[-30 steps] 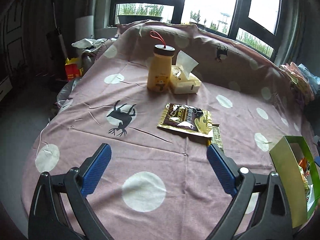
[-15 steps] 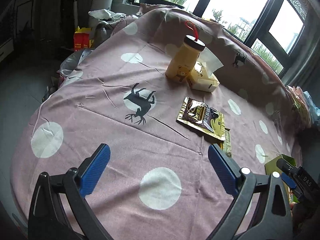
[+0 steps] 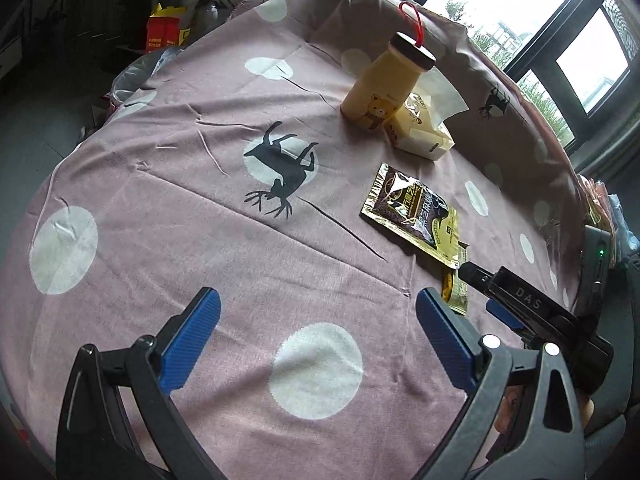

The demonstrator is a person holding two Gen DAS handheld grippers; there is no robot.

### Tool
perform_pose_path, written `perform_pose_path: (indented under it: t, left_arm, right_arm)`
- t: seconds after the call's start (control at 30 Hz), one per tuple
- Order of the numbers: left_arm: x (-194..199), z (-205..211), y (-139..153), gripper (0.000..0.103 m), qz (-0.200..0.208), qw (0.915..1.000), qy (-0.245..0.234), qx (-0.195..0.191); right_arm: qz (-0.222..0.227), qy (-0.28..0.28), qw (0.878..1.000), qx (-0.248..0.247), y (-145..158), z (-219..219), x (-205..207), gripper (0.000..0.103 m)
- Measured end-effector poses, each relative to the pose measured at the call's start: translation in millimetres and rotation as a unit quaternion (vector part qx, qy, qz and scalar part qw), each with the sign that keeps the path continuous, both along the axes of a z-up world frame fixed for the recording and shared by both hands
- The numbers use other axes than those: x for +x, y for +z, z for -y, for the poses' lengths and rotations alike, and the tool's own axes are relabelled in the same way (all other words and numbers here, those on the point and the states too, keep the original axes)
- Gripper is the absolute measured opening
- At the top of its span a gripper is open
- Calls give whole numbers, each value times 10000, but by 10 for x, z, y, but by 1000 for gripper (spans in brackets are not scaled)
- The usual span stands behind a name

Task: Organize snacks
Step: 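Move the right gripper to the cream-and-yellow bar packet and close on it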

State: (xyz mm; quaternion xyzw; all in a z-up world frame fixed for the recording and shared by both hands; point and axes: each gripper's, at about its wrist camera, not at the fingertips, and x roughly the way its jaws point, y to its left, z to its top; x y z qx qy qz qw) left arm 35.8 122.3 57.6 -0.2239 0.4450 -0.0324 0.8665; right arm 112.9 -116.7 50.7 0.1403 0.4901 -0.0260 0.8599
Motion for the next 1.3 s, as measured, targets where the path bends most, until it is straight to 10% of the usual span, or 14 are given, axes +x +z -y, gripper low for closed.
perform_pose_path:
  t: [0.3, 0.9, 1.1, 1.3]
  left_arm:
    - [21, 93, -38, 99, -113, 9998, -108, 152]
    - [-57, 307, -43, 97, -250, 9968, -658, -366]
    - [-51, 418, -86, 97, -360, 9944, -812, -576]
    - [-96, 685, -138, 80, -403, 9874, -1297, -811]
  right_arm:
    - [-17, 292, 9987, -425, -149, -84, 75, 38]
    - [-740, 489, 9960, 58, -92, -18, -754, 39]
    - [-360, 371, 9963, 690, 84, 218, -818, 42]
    - [-266, 117, 9925, 1190, 40, 451, -774, 42]
